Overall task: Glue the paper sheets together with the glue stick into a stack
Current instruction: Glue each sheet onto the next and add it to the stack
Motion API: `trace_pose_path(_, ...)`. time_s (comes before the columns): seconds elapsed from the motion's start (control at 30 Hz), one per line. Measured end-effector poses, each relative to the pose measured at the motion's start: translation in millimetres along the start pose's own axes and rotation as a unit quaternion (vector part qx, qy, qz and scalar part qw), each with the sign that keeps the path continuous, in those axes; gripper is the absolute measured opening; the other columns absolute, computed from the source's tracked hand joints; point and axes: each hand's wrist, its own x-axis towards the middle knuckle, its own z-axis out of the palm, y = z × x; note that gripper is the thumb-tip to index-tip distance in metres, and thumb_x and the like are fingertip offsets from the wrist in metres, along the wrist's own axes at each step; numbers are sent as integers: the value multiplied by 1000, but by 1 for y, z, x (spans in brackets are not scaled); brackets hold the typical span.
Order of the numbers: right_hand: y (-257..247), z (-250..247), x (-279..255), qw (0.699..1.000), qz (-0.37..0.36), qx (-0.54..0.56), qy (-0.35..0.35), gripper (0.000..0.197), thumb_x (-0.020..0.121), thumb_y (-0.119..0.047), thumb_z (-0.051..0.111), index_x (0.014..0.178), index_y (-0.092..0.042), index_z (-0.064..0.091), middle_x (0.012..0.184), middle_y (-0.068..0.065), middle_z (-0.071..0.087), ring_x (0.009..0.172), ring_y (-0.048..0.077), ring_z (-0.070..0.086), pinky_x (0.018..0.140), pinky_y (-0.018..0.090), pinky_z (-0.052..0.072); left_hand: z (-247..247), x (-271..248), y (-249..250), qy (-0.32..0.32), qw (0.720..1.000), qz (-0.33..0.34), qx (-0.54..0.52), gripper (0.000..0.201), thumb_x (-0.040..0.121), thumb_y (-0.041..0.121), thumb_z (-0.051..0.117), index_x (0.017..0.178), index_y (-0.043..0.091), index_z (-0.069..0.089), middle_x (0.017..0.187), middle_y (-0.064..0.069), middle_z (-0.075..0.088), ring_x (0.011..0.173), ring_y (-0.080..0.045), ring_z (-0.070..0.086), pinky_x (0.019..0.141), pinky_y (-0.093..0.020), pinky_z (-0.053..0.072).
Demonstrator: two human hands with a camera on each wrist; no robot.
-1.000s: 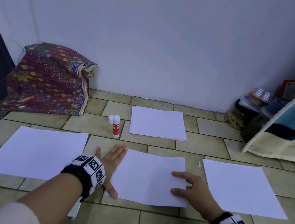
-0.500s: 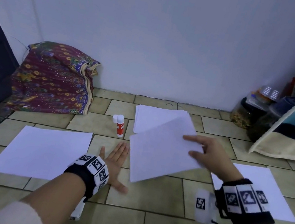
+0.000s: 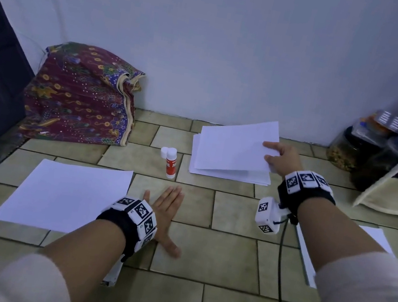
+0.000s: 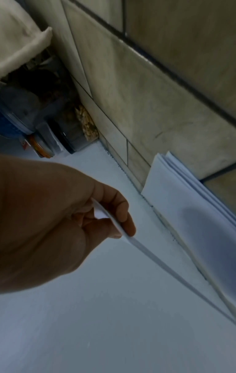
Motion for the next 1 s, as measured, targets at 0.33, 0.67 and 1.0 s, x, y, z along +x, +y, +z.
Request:
trace_pose_path(0.33,12,25,21,993,27,-114,-23,43,89,3,53,125,-21,62,126,10,60,109,29,59,85,27,45,-1,0,-2,-17,1000,11,1,137,68,72,66,146,11,-30,152,-2,-38,141,-18,-32,110,-60,-15)
trace_pose_path(0.67,12,41,24,953,44,-296,-56,51,86,-10,59,134,-27,52,141,5,46,129,24,43,105,30,38,0,-1,-2,-12,1000,13,-6,137,68,71,67,146,12,-29,152,-1,-37,141,-18,-33,111,-61,-15)
trace_pose_path(1.0,-4,33,-7,925,50,-368,-76,63,95,-46,49,150,-26,26,156,16,11,144,33,10,110,45,26,-1,-3,-2,-10,1000,12,-1,136,69,71,67,146,12,-28,153,-2,-36,142,-18,-31,112,-60,-14)
